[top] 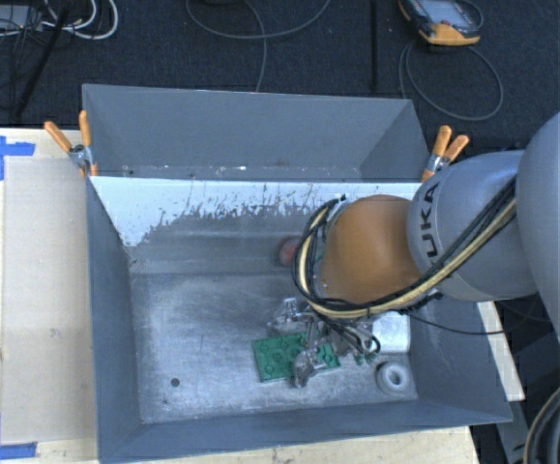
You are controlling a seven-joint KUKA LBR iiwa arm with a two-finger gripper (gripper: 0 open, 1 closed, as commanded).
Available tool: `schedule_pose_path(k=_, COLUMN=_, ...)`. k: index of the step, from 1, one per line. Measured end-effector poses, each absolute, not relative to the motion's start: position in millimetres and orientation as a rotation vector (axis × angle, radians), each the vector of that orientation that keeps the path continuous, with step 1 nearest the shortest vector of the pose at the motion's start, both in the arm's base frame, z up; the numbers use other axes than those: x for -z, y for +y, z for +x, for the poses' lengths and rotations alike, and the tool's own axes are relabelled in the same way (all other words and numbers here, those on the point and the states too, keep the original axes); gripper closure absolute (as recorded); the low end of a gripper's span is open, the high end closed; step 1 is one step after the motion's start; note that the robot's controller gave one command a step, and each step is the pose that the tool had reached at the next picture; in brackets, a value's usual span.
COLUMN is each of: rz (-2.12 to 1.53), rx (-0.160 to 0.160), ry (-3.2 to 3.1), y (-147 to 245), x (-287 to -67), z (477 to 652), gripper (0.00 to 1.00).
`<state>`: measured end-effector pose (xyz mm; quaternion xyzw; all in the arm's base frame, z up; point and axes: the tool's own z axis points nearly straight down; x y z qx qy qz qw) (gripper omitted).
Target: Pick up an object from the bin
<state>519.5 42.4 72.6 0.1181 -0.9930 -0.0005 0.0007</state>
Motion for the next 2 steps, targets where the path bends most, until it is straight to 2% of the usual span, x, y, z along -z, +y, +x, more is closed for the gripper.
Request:
schedule_pose_path(k=1, rz=0.758, rx=-0.002, ry=-3.055, y=24.9, x=-196.3, z=534.9, gripper=1.0)
schedule_pose_path(k=2, rz=1.181, rx=-0.001, ry=-2.914, y=14.0, x=-239.2, z=522.6, gripper=1.0)
